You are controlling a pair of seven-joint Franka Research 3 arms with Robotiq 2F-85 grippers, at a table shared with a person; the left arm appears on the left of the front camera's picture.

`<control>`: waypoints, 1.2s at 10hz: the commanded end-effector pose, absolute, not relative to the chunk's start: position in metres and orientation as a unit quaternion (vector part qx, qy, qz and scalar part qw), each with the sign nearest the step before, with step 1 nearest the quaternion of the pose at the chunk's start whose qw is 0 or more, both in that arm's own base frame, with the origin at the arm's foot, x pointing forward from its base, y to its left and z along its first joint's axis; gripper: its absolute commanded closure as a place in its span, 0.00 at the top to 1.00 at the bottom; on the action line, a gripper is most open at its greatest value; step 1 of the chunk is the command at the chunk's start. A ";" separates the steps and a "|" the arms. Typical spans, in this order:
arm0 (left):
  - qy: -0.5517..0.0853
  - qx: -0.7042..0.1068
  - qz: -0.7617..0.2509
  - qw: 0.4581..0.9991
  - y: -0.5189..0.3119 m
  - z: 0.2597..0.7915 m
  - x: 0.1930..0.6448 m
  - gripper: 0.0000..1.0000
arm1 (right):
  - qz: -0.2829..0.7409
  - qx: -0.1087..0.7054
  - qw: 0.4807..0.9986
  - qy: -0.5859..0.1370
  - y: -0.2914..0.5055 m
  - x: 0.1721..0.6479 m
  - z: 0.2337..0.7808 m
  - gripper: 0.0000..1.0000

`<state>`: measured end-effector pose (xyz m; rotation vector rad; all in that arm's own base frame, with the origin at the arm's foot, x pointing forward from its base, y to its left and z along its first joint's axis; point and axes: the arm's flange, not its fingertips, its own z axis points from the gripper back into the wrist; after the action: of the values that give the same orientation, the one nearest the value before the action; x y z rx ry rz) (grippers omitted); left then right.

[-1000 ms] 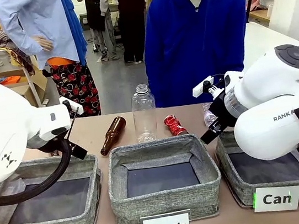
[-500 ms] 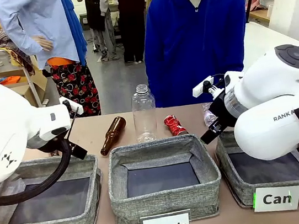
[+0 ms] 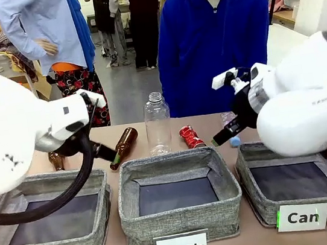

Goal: Sort the can waste into the basket.
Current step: Pick up the can waste from the table and place it in the right Fabric basket.

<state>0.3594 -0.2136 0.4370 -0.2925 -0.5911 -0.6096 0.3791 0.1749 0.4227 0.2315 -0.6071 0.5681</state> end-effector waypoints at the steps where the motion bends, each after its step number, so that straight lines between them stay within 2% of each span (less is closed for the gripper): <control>1: -0.248 -0.232 -0.258 0.905 -0.190 0.475 0.350 1.00 | 0.208 0.189 0.931 -0.234 0.145 0.374 0.457 1.00; 2: -0.212 -0.298 -0.260 0.894 -0.184 0.491 0.340 1.00 | 0.191 0.255 0.931 -0.178 0.133 0.367 0.472 1.00; 4: -0.170 -0.403 -0.288 0.852 -0.147 0.517 0.313 1.00 | 0.183 0.362 0.906 -0.124 0.089 0.348 0.498 1.00; 6: -0.206 -0.458 -0.234 0.832 -0.081 0.522 0.304 1.00 | 0.120 0.418 0.888 -0.152 0.022 0.339 0.508 1.00; 8: -0.294 -0.444 -0.140 0.834 -0.015 0.501 0.292 1.00 | 0.023 0.466 0.861 -0.201 -0.052 0.323 0.502 1.00; 9: -0.316 -0.430 -0.097 0.840 0.017 0.487 0.284 1.00 | -0.015 0.488 0.845 -0.221 -0.082 0.314 0.498 1.00; 12: -0.323 -0.485 0.015 0.812 0.094 0.435 0.270 1.00 | -0.115 0.522 0.801 -0.268 -0.147 0.282 0.481 1.00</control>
<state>0.3258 0.1245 0.5019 -0.9527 -0.6635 0.0045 0.2963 -0.1581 0.4993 1.0805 -0.5325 -0.2436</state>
